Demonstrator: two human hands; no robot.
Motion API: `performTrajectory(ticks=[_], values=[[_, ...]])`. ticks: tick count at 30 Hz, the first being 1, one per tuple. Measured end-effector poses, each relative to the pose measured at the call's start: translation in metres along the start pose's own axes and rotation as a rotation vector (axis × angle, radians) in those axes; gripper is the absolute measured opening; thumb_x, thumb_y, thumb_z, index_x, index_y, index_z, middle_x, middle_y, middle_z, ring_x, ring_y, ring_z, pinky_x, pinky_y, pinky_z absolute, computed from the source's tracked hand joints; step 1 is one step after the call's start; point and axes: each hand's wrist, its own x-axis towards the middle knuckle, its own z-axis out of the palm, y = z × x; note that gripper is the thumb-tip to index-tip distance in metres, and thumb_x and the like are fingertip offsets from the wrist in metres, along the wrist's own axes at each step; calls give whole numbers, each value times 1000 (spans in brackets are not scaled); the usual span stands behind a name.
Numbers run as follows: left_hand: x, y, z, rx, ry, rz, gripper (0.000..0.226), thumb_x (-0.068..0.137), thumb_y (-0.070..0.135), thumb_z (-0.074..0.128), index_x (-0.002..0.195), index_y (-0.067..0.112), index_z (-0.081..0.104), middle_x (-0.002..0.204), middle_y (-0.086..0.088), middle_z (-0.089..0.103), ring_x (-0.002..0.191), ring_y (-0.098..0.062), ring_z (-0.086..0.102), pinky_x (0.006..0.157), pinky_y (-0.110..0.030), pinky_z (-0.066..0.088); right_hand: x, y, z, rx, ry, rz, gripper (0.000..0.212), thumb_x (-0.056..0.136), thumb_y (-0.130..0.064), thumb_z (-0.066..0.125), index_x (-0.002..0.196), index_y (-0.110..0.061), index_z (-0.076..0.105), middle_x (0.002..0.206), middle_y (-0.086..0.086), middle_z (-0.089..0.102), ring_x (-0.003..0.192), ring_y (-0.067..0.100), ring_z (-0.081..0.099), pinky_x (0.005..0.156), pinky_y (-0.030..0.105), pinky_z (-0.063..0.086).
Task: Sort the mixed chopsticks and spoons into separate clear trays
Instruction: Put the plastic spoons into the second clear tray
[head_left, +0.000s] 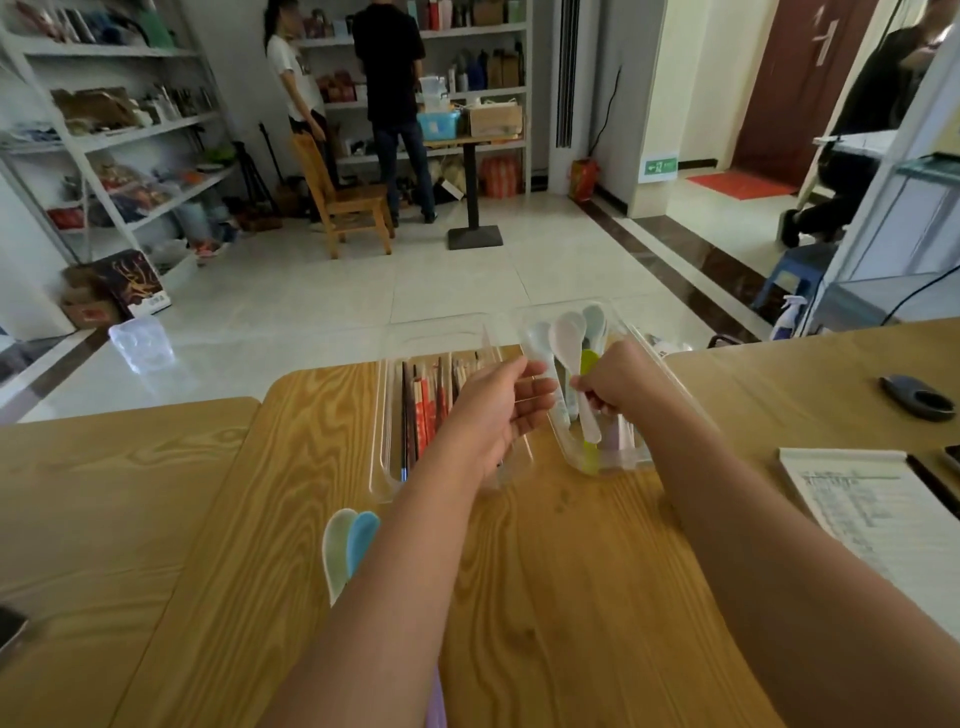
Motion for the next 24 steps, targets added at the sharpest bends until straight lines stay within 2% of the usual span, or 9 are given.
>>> performTrajectory(ticks=[4, 6, 9, 12, 17, 19, 21, 24], values=[[7, -7, -2, 13, -8, -16, 30, 106, 22, 39, 114, 3, 61, 87, -8, 67, 74, -16, 62, 65, -25, 51, 0, 6, 11, 22, -42, 53, 26, 87, -19, 75, 91, 5, 66, 57, 8, 62, 32, 11, 51, 34, 19, 40], [8, -10, -3, 20, -22, -21, 30, 106, 22, 39, 113, 3, 61, 87, -9, 68, 74, -16, 62, 66, -25, 51, -1, 8, 13, 20, -71, 82, 23, 88, -18, 73, 88, 2, 62, 58, 8, 61, 35, 13, 52, 35, 21, 42], [8, -13, -2, 19, -33, -20, 27, 106, 22, 39, 104, 7, 62, 86, -9, 68, 73, -16, 63, 67, -26, 51, -4, 9, 16, -76, -96, 91, 30, 89, -29, 71, 79, -4, 59, 60, 6, 61, 47, 17, 56, 44, 27, 45], [8, -15, -2, 13, -31, -20, 27, 106, 23, 40, 104, 7, 62, 86, -9, 68, 73, -16, 63, 66, -27, 51, -9, 10, 16, -179, -79, 81, 34, 90, -33, 70, 76, -6, 56, 58, 6, 62, 48, 17, 58, 43, 27, 43], [7, -18, -5, 19, -29, -27, 29, 106, 24, 41, 110, 5, 62, 88, -9, 70, 76, -17, 64, 67, -27, 52, -15, 15, 18, -191, 6, 12, 28, 88, -28, 73, 89, -4, 58, 57, 4, 60, 40, 10, 54, 33, 18, 33], [6, -18, -6, 17, -28, -26, 30, 106, 24, 40, 112, 4, 62, 86, -8, 70, 76, -17, 64, 68, -27, 52, -15, 16, 17, -196, 26, 4, 31, 87, -27, 74, 81, -6, 53, 57, 4, 59, 38, 9, 53, 30, 15, 30], [7, -18, -7, 15, -24, -23, 31, 106, 24, 40, 114, 3, 62, 85, -7, 70, 75, -17, 64, 68, -27, 52, -13, 16, 17, -190, 36, 3, 32, 87, -26, 75, 80, -7, 49, 59, 5, 61, 40, 10, 55, 32, 17, 32], [6, -18, -8, 9, -20, -20, 30, 106, 24, 40, 108, 5, 62, 85, -8, 70, 74, -16, 64, 67, -27, 52, -12, 16, 18, -153, 66, -27, 32, 87, -21, 74, 91, -6, 46, 66, 7, 63, 44, 13, 58, 34, 20, 36]])
